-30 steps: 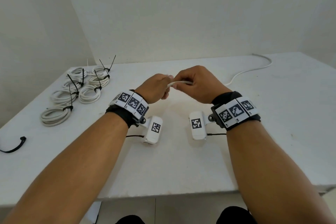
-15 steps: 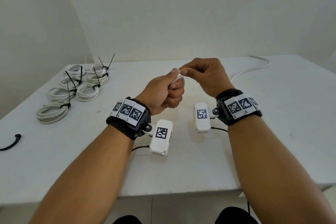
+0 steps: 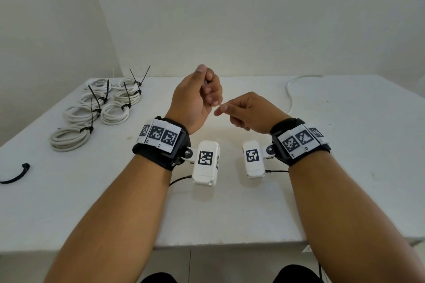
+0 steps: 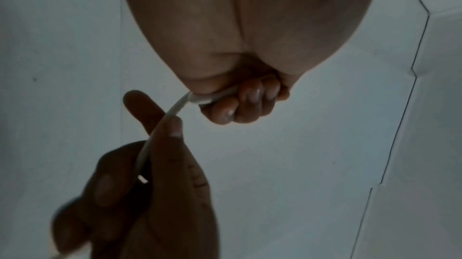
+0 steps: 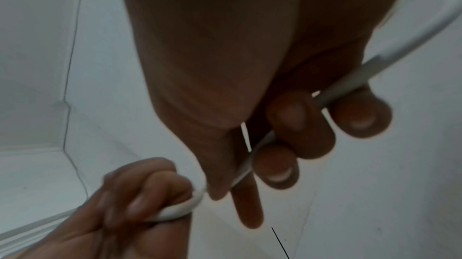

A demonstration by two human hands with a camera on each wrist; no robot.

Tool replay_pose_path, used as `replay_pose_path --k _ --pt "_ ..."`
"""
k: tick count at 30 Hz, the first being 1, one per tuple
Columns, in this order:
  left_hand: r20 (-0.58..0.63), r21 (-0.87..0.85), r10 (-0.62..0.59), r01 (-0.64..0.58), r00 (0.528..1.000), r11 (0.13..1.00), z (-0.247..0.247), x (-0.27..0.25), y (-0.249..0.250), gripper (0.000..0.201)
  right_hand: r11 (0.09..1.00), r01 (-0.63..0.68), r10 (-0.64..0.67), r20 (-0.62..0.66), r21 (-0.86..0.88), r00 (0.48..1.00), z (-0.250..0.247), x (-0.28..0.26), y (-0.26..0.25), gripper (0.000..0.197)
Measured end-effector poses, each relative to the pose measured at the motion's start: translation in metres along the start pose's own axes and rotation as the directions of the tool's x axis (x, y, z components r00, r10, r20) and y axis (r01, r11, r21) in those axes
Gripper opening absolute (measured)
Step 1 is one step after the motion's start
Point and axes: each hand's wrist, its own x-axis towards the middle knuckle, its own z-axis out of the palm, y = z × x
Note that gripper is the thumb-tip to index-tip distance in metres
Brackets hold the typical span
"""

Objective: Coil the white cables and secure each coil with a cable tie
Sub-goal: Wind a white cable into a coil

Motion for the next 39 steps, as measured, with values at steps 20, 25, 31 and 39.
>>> replay_pose_path --k 20,25,31,39 --pt "-0.251 0.671 0.045 0.14 0.967 0.728 -0.022 0.007 -0.021 0.034 0.964 0.128 -0.094 0.15 -0.231 0.984 0.007 -0.009 -0.024 0.02" --pt "-0.141 0.881 -0.086 0.165 0.986 0.444 -0.014 0.003 -0.019 0.041 0.968 0.158 -0.138 0.112 -0.194 0.984 0.003 -0.012 -0.025 0.021" --pt "-0.046 0.741 -0.259 0.207 0.965 0.638 -0.007 -0.004 -0.015 0.047 0.966 0.247 -0.258 -0.197 -0.081 0.946 -0.008 -0.015 -0.02 0.008" --pt "0.129 0.408 -0.293 0.219 0.947 0.886 -0.005 -0.006 -0.013 0.044 0.94 0.326 -0.245 -0.463 0.102 0.852 -0.015 -0.007 -0.008 0.007"
